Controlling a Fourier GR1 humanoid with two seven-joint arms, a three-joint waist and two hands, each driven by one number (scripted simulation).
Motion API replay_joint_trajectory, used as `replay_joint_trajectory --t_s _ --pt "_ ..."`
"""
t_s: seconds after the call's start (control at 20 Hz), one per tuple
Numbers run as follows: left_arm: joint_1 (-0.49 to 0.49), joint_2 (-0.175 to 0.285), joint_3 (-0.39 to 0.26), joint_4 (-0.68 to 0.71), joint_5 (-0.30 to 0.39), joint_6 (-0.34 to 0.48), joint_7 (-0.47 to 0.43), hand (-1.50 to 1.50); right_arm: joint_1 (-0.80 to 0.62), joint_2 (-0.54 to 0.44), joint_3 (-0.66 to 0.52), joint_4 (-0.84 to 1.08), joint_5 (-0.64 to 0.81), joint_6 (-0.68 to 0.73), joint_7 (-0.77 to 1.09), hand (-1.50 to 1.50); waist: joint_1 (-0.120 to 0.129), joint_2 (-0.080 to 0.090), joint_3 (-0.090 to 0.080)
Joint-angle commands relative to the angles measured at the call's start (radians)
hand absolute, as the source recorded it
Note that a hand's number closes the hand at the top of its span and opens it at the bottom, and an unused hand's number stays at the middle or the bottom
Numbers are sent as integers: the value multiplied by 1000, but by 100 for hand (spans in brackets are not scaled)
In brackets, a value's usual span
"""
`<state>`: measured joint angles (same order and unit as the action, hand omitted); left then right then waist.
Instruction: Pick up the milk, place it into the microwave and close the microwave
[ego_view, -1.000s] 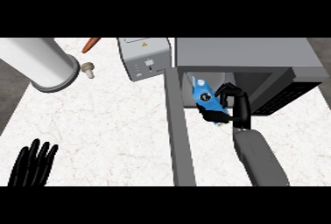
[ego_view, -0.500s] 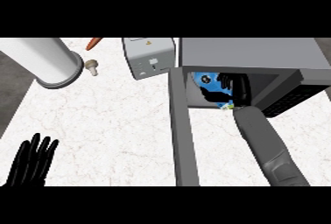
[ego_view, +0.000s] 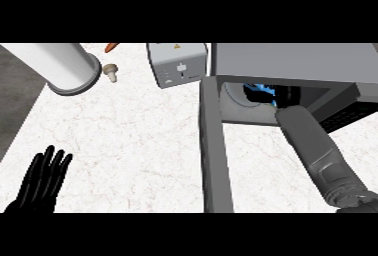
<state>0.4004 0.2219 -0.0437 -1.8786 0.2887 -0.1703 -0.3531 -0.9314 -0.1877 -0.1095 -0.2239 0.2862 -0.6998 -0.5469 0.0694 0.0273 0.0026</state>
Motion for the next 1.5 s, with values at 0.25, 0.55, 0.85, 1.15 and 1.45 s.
replay_joint_trajectory --t_s 0.25,0.55,0.85,1.15,1.45 --pt "-4 21 -3 18 -71 10 -3 -150 -105 -42 13 112 61 -171 62 -150 34 11 0" --pt "-45 -7 -51 18 -119 31 -6 -150 -117 -75 37 153 94 -171 80 -150 54 28 2" --pt "-30 19 -28 26 -87 -8 -6 -150 -107 -23 28 146 82 -51 31 -150 54 24 3" --pt "-78 -16 -68 57 -117 7 -5 -150 -84 -7 -31 93 19 68 -80 -150 20 17 3" --pt "-59 -18 -80 34 -112 -3 6 -150 -54 -3 -87 98 -35 144 -135 -150 9 7 2"
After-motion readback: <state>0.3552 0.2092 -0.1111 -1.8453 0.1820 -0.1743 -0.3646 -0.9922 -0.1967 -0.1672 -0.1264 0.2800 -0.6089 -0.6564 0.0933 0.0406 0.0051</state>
